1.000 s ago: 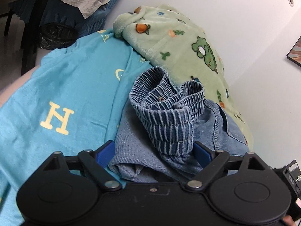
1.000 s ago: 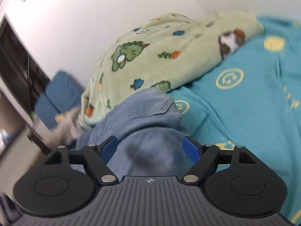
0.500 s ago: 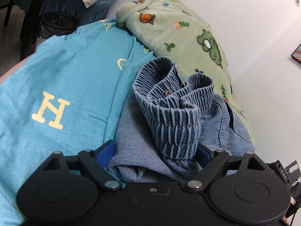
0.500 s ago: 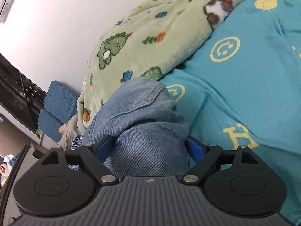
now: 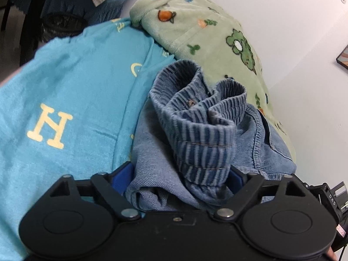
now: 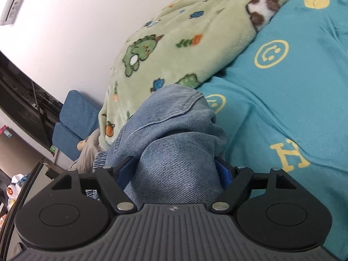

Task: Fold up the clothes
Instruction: 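Grasp the folded jeans bundle with the left gripper while the right gripper grasps it too, then carry the jeans bundle with both grippers to the bed corner by the wall and open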

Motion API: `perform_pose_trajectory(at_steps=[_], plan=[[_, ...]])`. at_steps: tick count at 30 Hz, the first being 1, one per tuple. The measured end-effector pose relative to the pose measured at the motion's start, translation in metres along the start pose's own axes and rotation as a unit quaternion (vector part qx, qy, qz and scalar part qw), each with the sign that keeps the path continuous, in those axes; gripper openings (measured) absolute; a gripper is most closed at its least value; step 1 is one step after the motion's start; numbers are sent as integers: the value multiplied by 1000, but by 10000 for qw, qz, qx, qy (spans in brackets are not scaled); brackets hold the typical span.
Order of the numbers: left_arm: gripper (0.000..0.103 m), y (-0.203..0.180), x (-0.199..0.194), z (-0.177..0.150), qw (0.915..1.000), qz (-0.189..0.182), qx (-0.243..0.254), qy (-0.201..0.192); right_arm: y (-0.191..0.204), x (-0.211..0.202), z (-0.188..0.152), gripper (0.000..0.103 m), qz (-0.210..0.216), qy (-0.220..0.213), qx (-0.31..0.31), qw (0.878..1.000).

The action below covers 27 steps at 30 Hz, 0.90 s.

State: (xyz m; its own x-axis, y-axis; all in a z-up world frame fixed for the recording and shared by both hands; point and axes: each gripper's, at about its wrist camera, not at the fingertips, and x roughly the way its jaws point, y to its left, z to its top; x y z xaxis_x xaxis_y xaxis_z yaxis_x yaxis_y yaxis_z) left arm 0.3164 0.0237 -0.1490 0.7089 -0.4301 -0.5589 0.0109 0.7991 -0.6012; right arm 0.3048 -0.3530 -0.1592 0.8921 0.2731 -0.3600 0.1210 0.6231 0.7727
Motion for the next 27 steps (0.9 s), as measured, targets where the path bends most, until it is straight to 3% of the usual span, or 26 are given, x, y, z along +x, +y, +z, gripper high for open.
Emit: perform_pose_trajectory(at_steps=[2, 5, 9, 11, 21, 27], plan=[[81, 0, 1, 1, 10000, 3, -37, -6, 3, 0, -1, 64, -95, 10, -94, 9999], [64, -8, -2, 1, 9997, 156, 157, -73, 10, 1, -3, 49, -255, 25, -284, 9993], [44, -22, -10, -2, 9981, 351, 456, -235, 23, -2, -6, 42, -391, -86, -565, 9976], [40, -25, -14, -2, 9978, 362, 449, -319, 34, -5, -6, 39, -411, -152, -742, 9963], [35, -60, -60, 10, 9976, -70, 244, -649, 85, -44, 20, 36, -121, -552, -1023, 9932], [35, -116, -88, 9, 9940, -220, 735, -782, 105, -92, 48, 34, 22, -875, -1142, 9896]])
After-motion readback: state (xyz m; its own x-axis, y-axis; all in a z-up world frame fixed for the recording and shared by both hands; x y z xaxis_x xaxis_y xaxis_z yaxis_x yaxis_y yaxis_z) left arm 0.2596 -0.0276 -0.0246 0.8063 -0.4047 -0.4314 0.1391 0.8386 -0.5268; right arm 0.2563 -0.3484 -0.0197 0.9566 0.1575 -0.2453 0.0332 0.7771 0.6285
